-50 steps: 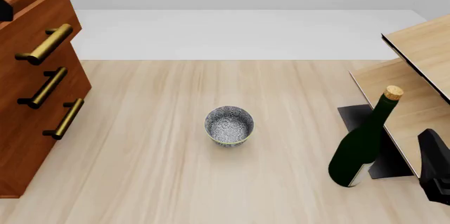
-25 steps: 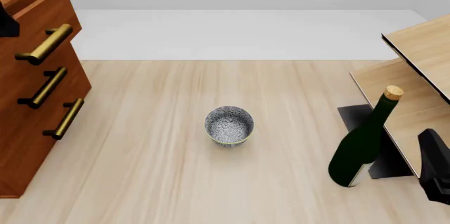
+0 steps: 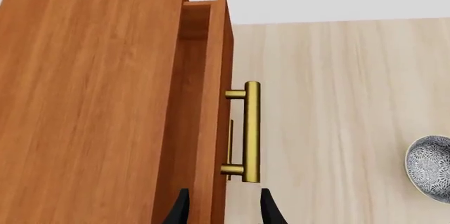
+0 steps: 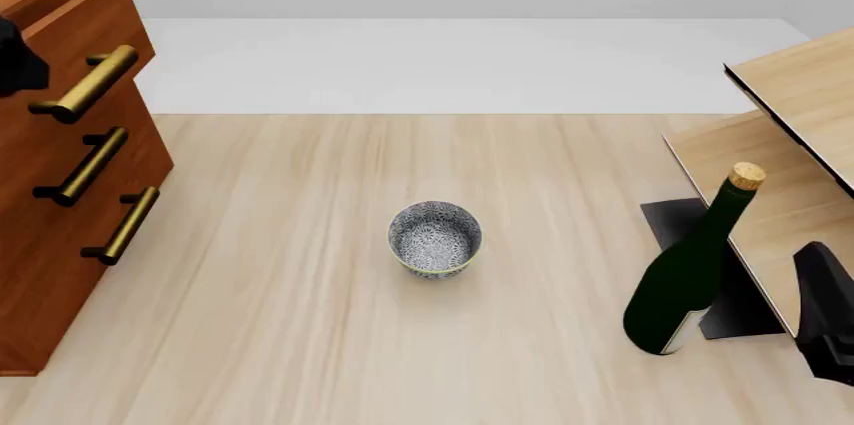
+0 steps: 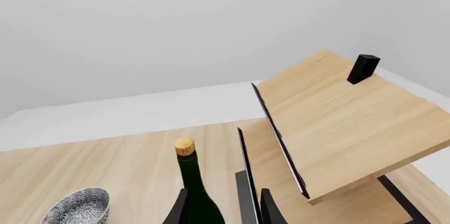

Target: Close the bottom drawer of the cabinet and open the top drawer.

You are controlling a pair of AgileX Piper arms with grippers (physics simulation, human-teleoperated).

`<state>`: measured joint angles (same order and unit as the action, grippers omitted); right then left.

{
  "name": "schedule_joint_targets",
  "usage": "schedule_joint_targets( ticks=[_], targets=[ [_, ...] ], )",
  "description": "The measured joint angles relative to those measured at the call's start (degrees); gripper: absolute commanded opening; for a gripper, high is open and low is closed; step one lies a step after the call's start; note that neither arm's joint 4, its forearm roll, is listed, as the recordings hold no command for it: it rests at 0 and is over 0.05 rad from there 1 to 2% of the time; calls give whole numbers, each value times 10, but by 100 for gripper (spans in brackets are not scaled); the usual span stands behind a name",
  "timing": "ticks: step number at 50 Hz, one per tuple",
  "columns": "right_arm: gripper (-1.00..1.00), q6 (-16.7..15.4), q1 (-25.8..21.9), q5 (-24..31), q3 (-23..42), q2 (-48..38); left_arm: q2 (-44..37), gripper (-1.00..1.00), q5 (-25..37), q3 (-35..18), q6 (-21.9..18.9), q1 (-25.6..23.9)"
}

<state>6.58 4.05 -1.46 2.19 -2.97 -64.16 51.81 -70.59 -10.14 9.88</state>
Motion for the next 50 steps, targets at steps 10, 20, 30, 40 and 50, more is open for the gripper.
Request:
schedule_joint_targets(
  ticks=[10,20,30,40,50],
  targets=[
    [100,0,1,-2,0,-2,-1,100,-7,10,1,2],
    [100,0,1,-2,0,-3,0,100,-13,19,1,7],
    [100,0,1,-2,0,-2,2,100,-17,26,0,11],
    [100,0,1,-2,0,-2,3,100,-20,32,2,12],
    [100,1,2,-2,0,-2,2,100,-23,38,7,8]
  ],
)
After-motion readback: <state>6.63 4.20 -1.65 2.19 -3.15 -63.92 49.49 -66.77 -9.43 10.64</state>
